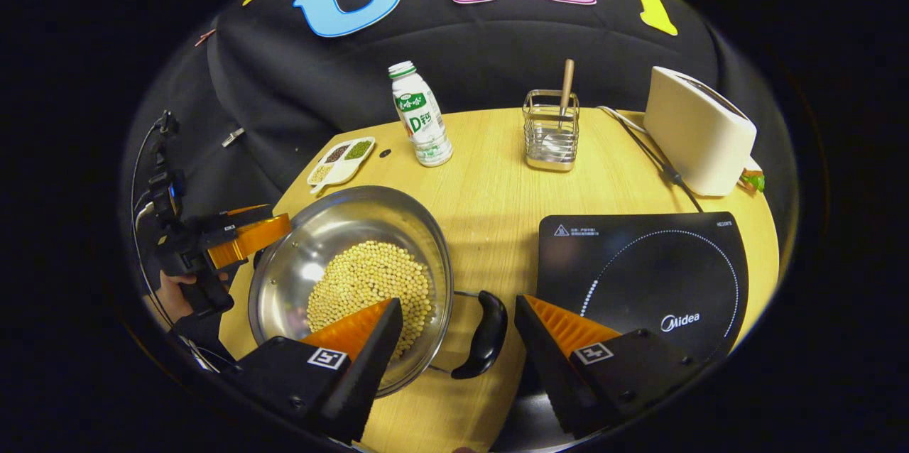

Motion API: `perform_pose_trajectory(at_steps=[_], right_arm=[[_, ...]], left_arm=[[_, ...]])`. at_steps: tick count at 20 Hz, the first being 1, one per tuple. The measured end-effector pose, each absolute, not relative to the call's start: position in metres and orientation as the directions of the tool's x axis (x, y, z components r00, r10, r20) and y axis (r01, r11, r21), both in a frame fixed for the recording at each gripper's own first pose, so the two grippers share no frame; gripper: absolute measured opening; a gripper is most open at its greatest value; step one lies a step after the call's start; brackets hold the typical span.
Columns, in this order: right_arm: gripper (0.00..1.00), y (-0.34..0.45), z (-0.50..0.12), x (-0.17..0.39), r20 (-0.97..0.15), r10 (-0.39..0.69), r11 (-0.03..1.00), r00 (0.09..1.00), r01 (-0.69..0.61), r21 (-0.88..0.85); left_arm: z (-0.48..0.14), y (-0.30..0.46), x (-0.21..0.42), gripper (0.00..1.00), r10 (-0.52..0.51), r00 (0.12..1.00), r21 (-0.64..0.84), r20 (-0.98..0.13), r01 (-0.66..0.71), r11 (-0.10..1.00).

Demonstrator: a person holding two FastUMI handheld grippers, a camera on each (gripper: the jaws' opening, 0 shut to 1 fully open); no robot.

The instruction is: First push the handle of the pot to place it horizontally, then grasp the pot with both hands and set it on the induction cooktop.

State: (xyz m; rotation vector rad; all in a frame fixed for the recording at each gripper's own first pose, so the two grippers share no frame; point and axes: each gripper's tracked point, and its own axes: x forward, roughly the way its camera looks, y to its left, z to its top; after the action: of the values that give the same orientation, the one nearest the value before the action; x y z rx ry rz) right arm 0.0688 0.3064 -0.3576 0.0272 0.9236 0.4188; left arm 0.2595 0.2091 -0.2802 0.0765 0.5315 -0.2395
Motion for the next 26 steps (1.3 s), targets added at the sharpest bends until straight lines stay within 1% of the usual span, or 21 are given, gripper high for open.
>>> perform_pose_trajectory(at_steps=[3, 5, 6, 9, 10, 12, 13, 14, 15, 17, 19, 20, 23, 26], right_arm=[[1.0, 0.313, -0.371, 0.062, -0.802, 0.358, 0.919, 0.479, -0.332, 0.212], [0.99, 0.315, -0.378, 0.06, -0.815, 0.344, 0.919, 0.467, -0.344, 0.191], [0.99, 0.317, -0.378, 0.063, -0.81, 0.339, 0.921, 0.478, -0.345, 0.182], [0.99, 0.32, -0.385, 0.065, -0.823, 0.322, 0.926, 0.468, -0.338, 0.17], [0.97, 0.321, -0.388, 0.065, -0.828, 0.317, 0.927, 0.462, -0.337, 0.166], [0.96, 0.324, -0.393, 0.067, -0.834, 0.3, 0.928, 0.463, -0.344, 0.144], [0.94, 0.326, -0.397, 0.069, -0.835, 0.294, 0.929, 0.464, -0.343, 0.137], [0.75, 0.328, -0.402, 0.069, -0.84, 0.292, 0.931, 0.457, -0.338, 0.139], [0.78, 0.33, -0.407, 0.064, -0.853, 0.288, 0.932, 0.434, -0.331, 0.147], [0.76, 0.333, -0.415, 0.063, -0.866, 0.279, 0.933, 0.415, -0.331, 0.142], [0.75, 0.335, -0.417, 0.067, -0.863, 0.276, 0.935, 0.423, -0.328, 0.138], [0.72, 0.337, -0.417, 0.066, -0.864, 0.274, 0.936, 0.423, -0.323, 0.139], [0.7, 0.341, -0.417, 0.067, -0.863, 0.269, 0.939, 0.428, -0.315, 0.136], [0.68, 0.344, -0.417, 0.07, -0.857, 0.28, 0.938, 0.432, -0.314, 0.148]], left_arm=[[-0.303, 0.201, 0.258, 0.96, -0.261, 0.786, -0.042, -0.561, 0.287, 0.957], [-0.316, 0.203, 0.257, 0.96, -0.276, 0.762, -0.075, -0.586, 0.288, 0.955], [-0.323, 0.201, 0.254, 0.96, -0.289, 0.745, -0.095, -0.602, 0.292, 0.952], [-0.345, 0.199, 0.241, 0.93, -0.327, 0.684, -0.148, -0.651, 0.308, 0.94], [-0.349, 0.204, 0.239, 0.93, -0.326, 0.68, -0.149, -0.657, 0.307, 0.94], [-0.349, 0.211, 0.241, 0.87, -0.317, 0.693, -0.145, -0.647, 0.296, 0.944], [-0.349, 0.213, 0.241, 0.77, -0.314, 0.692, -0.143, -0.65, 0.294, 0.945], [-0.35, 0.217, 0.239, 0.76, -0.302, 0.689, -0.132, -0.658, 0.289, 0.948], [-0.349, 0.218, 0.238, 0.71, -0.303, 0.688, -0.133, -0.66, 0.289, 0.948], [-0.351, 0.223, 0.234, 0.71, -0.297, 0.683, -0.133, -0.667, 0.284, 0.95], [-0.352, 0.228, 0.23, 0.72, -0.291, 0.683, -0.137, -0.67, 0.272, 0.952], [-0.352, 0.231, 0.228, 0.72, -0.285, 0.683, -0.137, -0.672, 0.263, 0.955], [-0.355, 0.238, 0.223, 0.72, -0.245, 0.677, -0.122, -0.695, 0.225, 0.967], [-0.353, 0.241, 0.218, 0.72, -0.229, 0.685, -0.14, -0.692, 0.184, 0.973]])
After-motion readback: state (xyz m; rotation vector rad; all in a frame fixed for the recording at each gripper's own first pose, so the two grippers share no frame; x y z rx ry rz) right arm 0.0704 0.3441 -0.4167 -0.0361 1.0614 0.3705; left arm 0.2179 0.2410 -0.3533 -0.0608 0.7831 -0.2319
